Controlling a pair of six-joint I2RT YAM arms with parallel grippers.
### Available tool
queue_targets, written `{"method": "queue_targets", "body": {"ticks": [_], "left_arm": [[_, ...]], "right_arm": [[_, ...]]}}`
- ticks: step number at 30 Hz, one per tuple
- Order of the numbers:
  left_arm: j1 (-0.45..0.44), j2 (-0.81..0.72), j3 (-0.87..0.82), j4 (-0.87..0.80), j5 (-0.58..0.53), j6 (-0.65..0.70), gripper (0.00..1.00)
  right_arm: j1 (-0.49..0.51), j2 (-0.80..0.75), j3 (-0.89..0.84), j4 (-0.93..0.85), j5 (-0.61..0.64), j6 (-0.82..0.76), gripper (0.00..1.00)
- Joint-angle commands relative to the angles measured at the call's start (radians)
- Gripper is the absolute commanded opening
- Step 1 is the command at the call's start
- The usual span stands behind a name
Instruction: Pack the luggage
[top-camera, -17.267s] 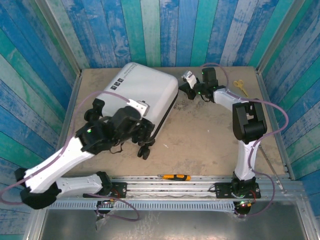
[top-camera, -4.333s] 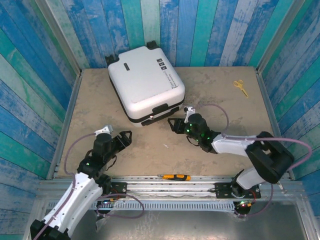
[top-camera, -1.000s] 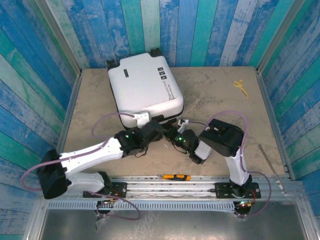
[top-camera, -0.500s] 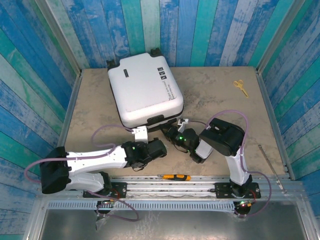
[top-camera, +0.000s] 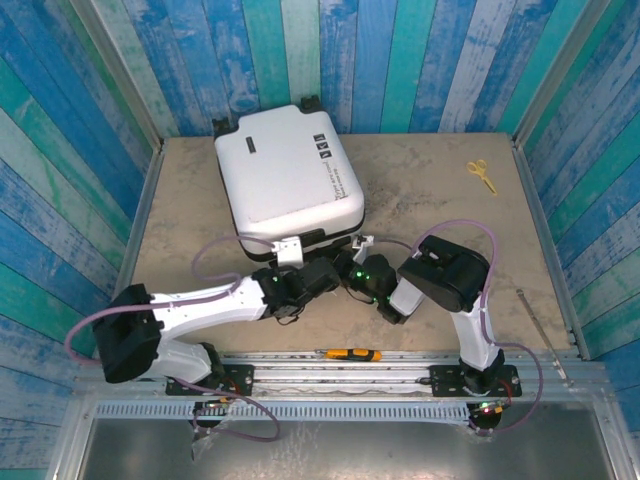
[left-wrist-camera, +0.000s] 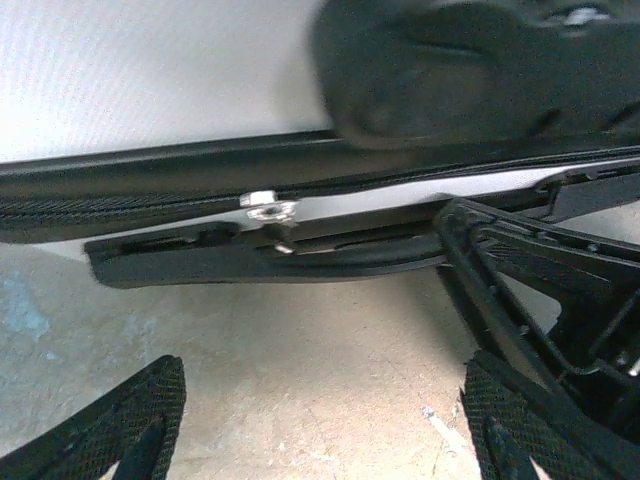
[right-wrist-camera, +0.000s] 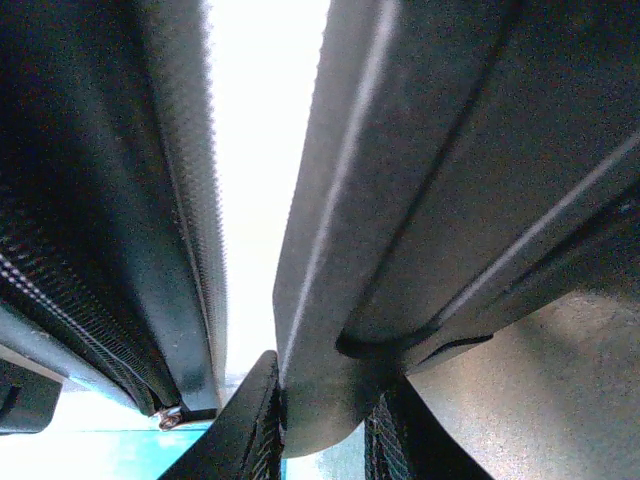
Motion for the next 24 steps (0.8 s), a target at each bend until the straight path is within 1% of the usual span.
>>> {"method": "queue_targets", "body": {"ticks": [1, 4, 6, 8, 13, 19, 21, 24], "left_arm": [[0.02, 0.046, 0.051, -0.057, 0.002, 0.073, 0.76], [0.029, 0.036, 0.047, -0.065, -0.008, 0.102, 0.75], [0.031, 0.022, 0.047, -0.077, -0.031, 0.114, 0.71], [0.032, 0.017, 0.044, -0.074, -0.055, 0.127, 0.69], [0.033, 0.073, 0.051, -0.052, -0.087, 0.155, 0.66], [0.033, 0.105, 0.01, 0.04, -0.131, 0.157, 0.65], [0.033, 0.105, -0.014, 0.063, -0.162, 0.131, 0.64], [0.031, 0.078, -0.059, 0.121, -0.205, 0.107, 0.61]], "right_arm": [[0.007, -0.008, 0.034, -0.041, -0.07, -0.175, 0.0], [0.007, -0.005, 0.038, -0.059, -0.078, -0.184, 0.01], [0.002, -0.002, 0.039, -0.057, -0.086, -0.184, 0.0], [-0.003, 0.002, 0.038, -0.058, -0.089, -0.186, 0.01], [-0.027, 0.006, 0.033, -0.038, -0.095, -0.179, 0.0], [-0.037, 0.023, 0.041, 0.012, -0.103, -0.142, 0.0], [-0.039, 0.023, 0.041, 0.014, -0.106, -0.137, 0.01], [-0.042, 0.019, 0.035, 0.012, -0.109, -0.139, 0.01]]}}
